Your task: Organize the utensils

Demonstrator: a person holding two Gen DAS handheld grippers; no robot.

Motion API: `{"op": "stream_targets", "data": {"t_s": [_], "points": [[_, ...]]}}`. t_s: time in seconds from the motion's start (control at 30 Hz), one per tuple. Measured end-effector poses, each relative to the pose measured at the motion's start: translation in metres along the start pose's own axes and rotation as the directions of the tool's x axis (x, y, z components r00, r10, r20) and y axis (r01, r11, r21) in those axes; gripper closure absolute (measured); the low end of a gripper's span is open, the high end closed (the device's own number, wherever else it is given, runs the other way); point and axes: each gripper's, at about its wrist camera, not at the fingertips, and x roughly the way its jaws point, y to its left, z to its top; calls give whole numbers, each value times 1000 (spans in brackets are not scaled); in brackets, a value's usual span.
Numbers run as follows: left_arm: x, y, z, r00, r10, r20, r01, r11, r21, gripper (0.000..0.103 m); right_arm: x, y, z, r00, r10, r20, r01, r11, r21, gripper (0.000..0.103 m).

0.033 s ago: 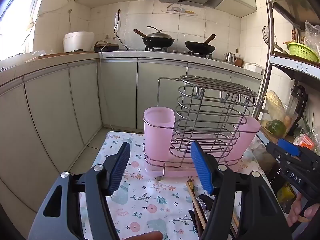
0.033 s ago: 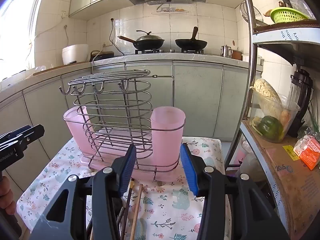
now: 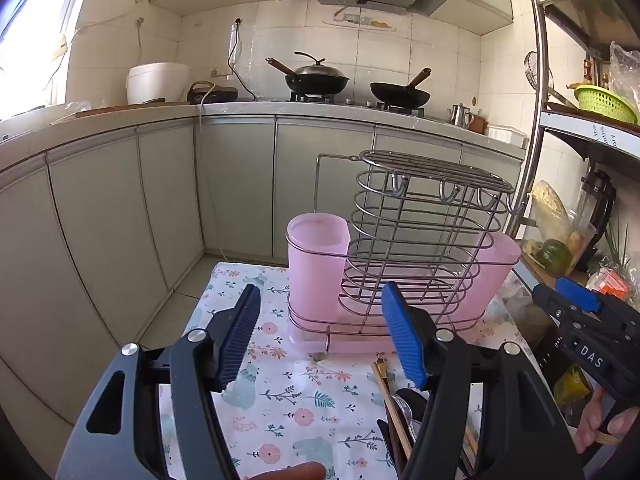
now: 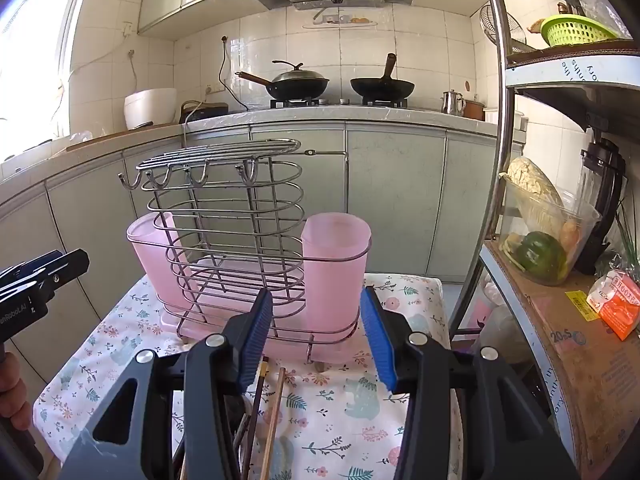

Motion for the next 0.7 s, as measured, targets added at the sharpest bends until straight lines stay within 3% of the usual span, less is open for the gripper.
{"op": "stream_targets", "data": {"t_s": [0.7], "points": [[0,0,0,1000,-1,-9,1,1000,-7,39,3,-1,0,1000,1,-2,-1,1000,2,58]]}}
